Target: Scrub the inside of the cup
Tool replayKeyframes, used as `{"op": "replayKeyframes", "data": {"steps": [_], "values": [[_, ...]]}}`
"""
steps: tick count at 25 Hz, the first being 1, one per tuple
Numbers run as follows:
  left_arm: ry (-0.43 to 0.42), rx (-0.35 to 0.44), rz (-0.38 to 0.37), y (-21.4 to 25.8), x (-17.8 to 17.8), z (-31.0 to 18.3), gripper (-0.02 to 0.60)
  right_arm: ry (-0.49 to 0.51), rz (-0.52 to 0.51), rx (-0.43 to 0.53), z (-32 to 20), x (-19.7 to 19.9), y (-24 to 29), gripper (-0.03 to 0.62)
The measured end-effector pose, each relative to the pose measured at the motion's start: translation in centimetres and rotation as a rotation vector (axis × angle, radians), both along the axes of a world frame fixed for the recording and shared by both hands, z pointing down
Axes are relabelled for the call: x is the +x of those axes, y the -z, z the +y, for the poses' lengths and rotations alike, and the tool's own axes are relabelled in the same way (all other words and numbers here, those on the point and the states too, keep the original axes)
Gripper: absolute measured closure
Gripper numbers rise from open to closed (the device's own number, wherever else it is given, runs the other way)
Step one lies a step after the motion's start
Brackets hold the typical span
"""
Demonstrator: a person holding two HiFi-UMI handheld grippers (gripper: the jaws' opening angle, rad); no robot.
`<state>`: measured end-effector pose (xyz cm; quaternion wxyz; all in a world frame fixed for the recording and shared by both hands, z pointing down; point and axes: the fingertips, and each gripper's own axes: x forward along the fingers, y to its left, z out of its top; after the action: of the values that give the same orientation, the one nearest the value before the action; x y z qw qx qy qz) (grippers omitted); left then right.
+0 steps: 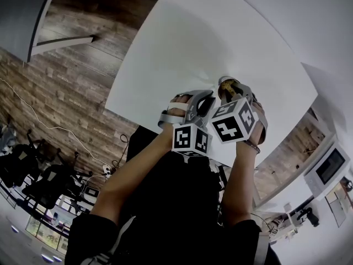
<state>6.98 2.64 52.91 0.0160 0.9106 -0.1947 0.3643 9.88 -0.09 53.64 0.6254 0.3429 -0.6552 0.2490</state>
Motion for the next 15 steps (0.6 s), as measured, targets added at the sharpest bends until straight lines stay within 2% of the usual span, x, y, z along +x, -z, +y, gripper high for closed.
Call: {"op": "replayKeyframes", "data": {"steps": [6, 15], "values": [[0.004, 0.007, -0.005, -0.1, 0.2, 0.0, 0.522, -0.012, -0.045, -0.025, 1.3, 0.4, 1.7, 0.539], [0.005, 0.018, -0.025, -0.5, 0.0, 0.0, 0.522, -0.033, -0.104, 0.034, 2.3, 0.6, 5.8, 0.539]]}}
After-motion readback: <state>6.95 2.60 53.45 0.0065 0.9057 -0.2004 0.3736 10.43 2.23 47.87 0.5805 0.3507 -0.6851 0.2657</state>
